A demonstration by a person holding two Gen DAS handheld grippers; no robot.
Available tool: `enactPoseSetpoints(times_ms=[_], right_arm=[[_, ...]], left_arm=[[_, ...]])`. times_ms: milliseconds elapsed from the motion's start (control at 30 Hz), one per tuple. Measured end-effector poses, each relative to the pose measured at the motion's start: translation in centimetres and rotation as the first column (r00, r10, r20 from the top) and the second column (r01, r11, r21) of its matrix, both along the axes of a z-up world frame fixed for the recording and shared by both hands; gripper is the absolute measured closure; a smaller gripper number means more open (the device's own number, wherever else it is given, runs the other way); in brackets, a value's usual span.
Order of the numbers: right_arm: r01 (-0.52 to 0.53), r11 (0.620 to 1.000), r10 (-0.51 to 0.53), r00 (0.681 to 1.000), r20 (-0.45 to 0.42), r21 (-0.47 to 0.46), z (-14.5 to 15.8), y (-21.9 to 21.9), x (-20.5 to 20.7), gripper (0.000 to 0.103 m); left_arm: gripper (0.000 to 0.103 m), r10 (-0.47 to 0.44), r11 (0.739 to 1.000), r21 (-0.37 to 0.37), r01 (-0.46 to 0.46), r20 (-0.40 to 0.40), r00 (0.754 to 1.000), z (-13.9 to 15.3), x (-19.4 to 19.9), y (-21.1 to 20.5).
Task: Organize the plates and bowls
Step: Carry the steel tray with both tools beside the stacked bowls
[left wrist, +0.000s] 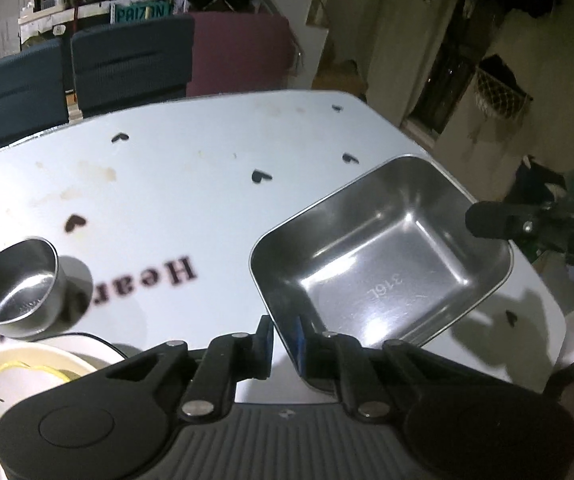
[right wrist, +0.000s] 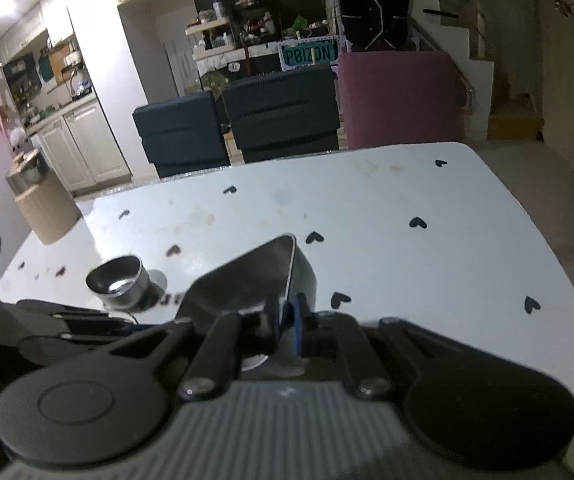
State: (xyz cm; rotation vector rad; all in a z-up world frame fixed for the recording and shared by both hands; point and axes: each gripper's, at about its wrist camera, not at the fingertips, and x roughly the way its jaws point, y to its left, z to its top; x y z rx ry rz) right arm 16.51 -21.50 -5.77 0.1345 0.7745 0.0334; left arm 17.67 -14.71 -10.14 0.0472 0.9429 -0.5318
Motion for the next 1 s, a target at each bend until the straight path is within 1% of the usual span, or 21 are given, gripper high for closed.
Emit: enactPoseSetpoints(times_ms=[200,333,467,533,900,1000], right_arm=[[-0.029,0.999,0.028,0.999,-0.041,-0.04,-1.0,0.6,0.1,0.094],[-0.042,0.997,0.038,0.998,-0.055,-0.072,-1.6,0.9,0.1,0.094],[-0.029,0.997,0.024,0.997,-0.068,-0.068,-2.1,0.3,0.3,0.094],[-0.025,0.996,0.019,0.997,-0.077,-0.081,-2.4,0.2,0.5,0.094],[-0.029,0.992,0.011,0.99,-0.141,-0.127,-4.5,-0.4,1.1,0.094],[-0.03,0.988,0.004,0.986,-0.164,-0.153,-5.1,-0.5,1.3,0.094]], left_arm=[[0.088,-0.008,0.999,0.05,0.009,-0.027,1.0,-1.6,0.2,-0.5],[0.088,-0.02,0.999,0.048,0.022,-0.026,0.999,-1.8,0.3,-0.7],[0.088,-0.032,0.998,0.047,0.033,-0.033,0.999,-2.2,0.3,-1.1],[0.088,-0.038,0.998,0.054,0.04,-0.035,0.999,-2.4,0.3,-1.4],[0.088,-0.053,0.996,0.072,0.057,-0.051,0.997,-3.1,0.3,-1.9],[0.088,-0.053,0.996,0.07,0.057,-0.053,0.997,-3.1,0.4,-1.9]])
